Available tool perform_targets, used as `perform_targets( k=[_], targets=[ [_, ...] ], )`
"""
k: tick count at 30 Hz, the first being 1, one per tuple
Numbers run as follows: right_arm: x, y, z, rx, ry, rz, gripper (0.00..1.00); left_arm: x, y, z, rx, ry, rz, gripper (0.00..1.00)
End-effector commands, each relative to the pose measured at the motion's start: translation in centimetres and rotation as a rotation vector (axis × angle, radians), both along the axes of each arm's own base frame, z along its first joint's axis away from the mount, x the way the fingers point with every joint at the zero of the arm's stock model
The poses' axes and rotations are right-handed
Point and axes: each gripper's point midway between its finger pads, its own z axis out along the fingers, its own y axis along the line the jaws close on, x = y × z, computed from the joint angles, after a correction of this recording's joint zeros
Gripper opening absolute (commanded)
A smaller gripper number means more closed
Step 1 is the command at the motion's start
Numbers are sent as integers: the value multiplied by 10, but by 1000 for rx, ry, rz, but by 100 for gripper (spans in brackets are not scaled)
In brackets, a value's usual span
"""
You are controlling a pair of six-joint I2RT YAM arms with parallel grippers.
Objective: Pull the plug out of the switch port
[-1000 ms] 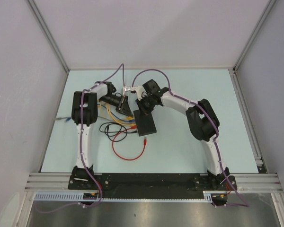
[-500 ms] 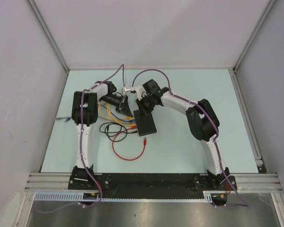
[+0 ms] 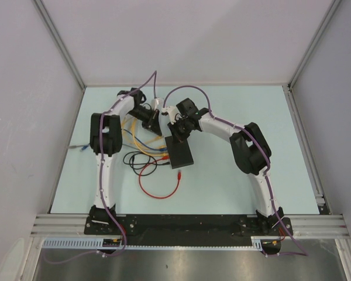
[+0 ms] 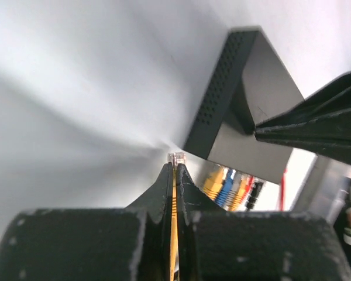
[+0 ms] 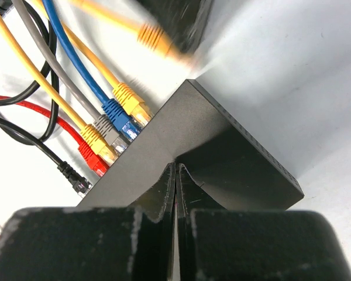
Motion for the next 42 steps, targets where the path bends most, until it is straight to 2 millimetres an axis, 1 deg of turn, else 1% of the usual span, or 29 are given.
perform_targets(
  k=[1,5,8,10,11,12,13,14,15,16,17,18,19,21,23,24,26,27,28,29,31,32,34,35,37,38,40,41,42],
  targets=[
    [0,-13,-31,-80,17,-9,0,49,10,50,59,-256,0,0],
    [1,-14,-31,-81,11,-12,0,62,10,63,64,-320,12,0],
    [2,-15,-30,-83,8,-14,0,70,2,71,24,-335,39,0],
    [2,-14,-30,-84,9,-14,0,82,-3,80,6,-377,58,0],
    [3,-14,-30,-83,8,-14,0,89,-2,79,30,-382,83,0],
    [2,-13,-30,-84,7,-12,0,95,-2,85,37,-408,90,5],
    [3,-14,-29,-83,4,-14,0,100,-1,97,40,-445,94,15],
    [3,-14,-28,-83,2,-13,0,103,4,110,69,-487,103,42],
    [2,-16,-29,-87,3,-16,0,103,7,121,80,-511,109,50],
    [3,-17,-29,-90,-4,-20,0,98,10,125,91,-512,113,56],
    [3,-17,-26,-89,-9,-20,0,92,14,152,91,-556,124,62],
    [3,-19,-27,-93,-10,-23,0,88,17,161,89,-564,136,63],
    [3,-20,-28,-96,-12,-27,0,76,20,156,92,-527,148,63],
    [5,-21,-26,-95,-19,-31,0,60,34,172,107,-530,243,66],
    [5,-22,-25,-98,-21,-34,0,59,54,183,163,-542,387,67],
    [6,-22,-23,-95,-24,-35,0,55,87,180,319,-552,516,67],
    [6,-23,-23,-94,-19,-38,0,45,119,175,427,-506,684,74],
    [6,-23,-24,-92,-18,-37,0,32,131,161,473,-457,737,77],
    [6,-23,-23,-90,-17,-39,0,24,142,165,493,-460,782,78],
    [7,-24,-24,-89,-16,-40,0,20,153,160,496,-423,825,79],
    [7,-23,-23,-81,-12,-40,0,15,159,142,514,-353,852,79],
    [6,-22,-24,-81,-12,-39,0,16,171,136,524,-333,879,80],
    [6,-22,-23,-78,-11,-39,0,22,172,128,529,-319,879,79],
    [5,-21,-23,-78,-11,-37,0,26,171,116,534,-290,869,80],
    [5,-21,-20,-74,-15,-34,0,35,172,110,544,-284,866,80],
    [5,-21,-19,-74,-17,-34,0,39,173,96,560,-257,858,80],
    [3,-23,-19,-81,-19,-36,0,47,173,91,561,-250,847,78],
    [3,-24,-19,-81,-21,-36,0,50,172,77,563,-220,829,76],
    [1,-25,-20,-85,-19,-35,0,55,170,76,553,-222,823,75]
  ],
)
